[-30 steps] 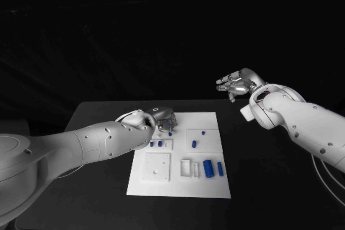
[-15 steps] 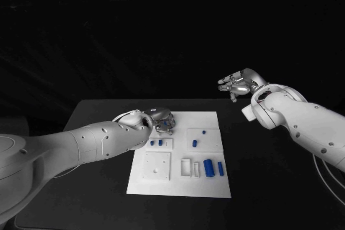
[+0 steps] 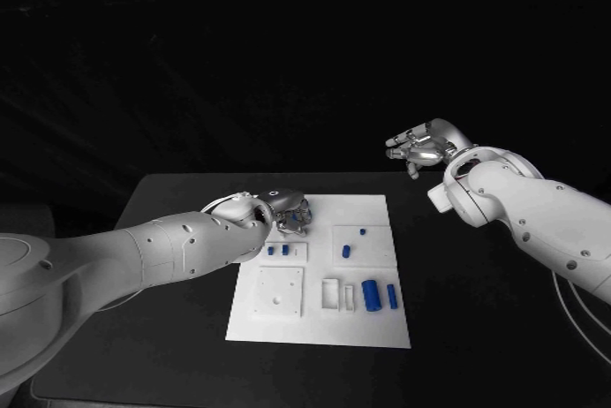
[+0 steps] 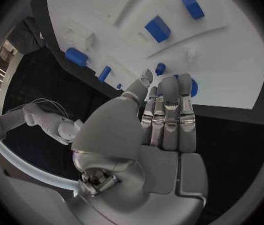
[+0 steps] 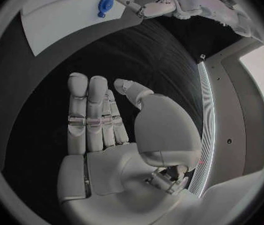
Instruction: Assemble the parts on the task board
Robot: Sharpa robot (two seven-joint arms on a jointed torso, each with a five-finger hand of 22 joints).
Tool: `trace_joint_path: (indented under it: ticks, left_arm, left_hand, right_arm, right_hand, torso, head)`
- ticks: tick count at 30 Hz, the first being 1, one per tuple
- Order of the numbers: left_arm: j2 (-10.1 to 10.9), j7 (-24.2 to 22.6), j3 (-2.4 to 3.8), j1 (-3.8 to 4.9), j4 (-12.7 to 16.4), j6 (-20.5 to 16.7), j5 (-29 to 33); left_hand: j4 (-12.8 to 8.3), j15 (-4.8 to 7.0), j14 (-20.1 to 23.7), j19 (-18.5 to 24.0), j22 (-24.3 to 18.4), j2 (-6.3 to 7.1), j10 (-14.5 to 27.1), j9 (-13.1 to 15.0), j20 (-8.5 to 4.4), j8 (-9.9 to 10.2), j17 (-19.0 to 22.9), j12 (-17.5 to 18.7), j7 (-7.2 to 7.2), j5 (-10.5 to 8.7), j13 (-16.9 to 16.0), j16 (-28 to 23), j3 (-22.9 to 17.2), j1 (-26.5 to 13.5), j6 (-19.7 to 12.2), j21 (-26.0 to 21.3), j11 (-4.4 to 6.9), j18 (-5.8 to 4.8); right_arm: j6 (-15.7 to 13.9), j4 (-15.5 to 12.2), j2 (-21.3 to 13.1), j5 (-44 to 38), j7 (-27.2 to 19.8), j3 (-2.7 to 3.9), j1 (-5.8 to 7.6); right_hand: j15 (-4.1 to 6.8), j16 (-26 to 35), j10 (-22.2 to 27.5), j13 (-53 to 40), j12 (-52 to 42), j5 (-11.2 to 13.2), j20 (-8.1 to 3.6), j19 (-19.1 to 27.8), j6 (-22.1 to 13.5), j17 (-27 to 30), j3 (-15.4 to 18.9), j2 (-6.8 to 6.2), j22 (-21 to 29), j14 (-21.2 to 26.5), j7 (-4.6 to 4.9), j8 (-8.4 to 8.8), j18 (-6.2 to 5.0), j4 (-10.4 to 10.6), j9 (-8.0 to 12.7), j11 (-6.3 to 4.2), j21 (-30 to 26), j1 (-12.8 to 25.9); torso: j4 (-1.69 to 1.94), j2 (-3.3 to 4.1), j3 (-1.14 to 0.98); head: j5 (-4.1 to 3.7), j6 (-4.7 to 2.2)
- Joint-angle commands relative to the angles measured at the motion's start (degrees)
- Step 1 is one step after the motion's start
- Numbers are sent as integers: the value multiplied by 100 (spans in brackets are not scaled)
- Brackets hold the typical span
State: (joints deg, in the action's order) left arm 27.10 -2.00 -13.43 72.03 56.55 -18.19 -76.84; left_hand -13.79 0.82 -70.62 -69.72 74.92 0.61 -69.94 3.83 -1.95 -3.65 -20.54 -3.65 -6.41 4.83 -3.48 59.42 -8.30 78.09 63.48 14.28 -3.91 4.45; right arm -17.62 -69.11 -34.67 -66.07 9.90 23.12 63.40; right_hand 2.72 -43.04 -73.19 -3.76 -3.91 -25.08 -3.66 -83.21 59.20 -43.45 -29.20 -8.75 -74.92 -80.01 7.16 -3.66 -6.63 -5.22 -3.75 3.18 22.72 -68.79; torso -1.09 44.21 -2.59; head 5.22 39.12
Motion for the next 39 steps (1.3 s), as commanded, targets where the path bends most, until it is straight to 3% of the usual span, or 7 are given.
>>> trace_joint_path:
  ticks: [1, 17, 26, 39]
  left_arm:
    - [-37, -117, 2, -26, -40, 52, -14]
    - [-73, -123, 3, -85, -141, 129, 3]
    - [-120, -90, 4, -99, -201, 172, 16]
    - [-240, -71, 5, -196, -435, 256, 91]
  left_hand:
    - [3, 13, 25, 18, 125, -53, -56, -4, -13, -3, 10, 17, 14, 28, 6, 32, -49, -24, 51, 48, 5, 52]
    - [-31, 47, -5, 80, 125, -119, -193, -6, -46, 3, 10, 21, 51, 52, 7, 157, -146, -17, 210, 282, 56, 43]
    - [-25, 21, 31, 128, 120, -126, -71, -7, -25, 2, 37, 23, 34, 55, 8, 131, -165, -32, 164, 300, 15, 54]
    - [36, 6, 14, 125, 110, -128, 0, -8, -5, 3, 66, 22, 22, 58, 7, 123, -195, -86, 102, 307, -5, 75]
  right_arm:
    - [42, -7, 7, -23, -51, 0, -2]
    - [47, -28, 15, -23, -54, 0, -2]
    - [47, -33, 19, -23, -57, 0, -2]
    - [53, -50, 36, -23, -58, 0, -2]
  right_hand:
    - [-53, -36, 36, 8, 29, -34, 31, -20, 7, 5, -29, -35, -246, -1, 37, 7, -57, 12, 2, 9, -32, 44]
    - [-54, -36, 43, 8, 29, -36, 32, -23, 7, 19, -35, -39, -242, 1, 37, 7, -60, 18, 2, 11, -64, 45]
    - [-54, -36, 43, 8, 29, -36, 32, -23, 7, 19, -35, -39, -242, 1, 37, 7, -60, 18, 2, 11, -64, 45]
    - [-54, -36, 43, 8, 29, -36, 32, -23, 7, 19, -35, -39, -242, 1, 37, 7, -60, 18, 2, 11, -64, 45]
  torso:
    - [-3, 17, -6]
    - [1, 6, 13]
    - [-4, 14, 10]
    - [-4, 14, 8]
  head:
    - [-11, 1]
    - [-23, 46]
    - [-21, 34]
    - [-36, 43]
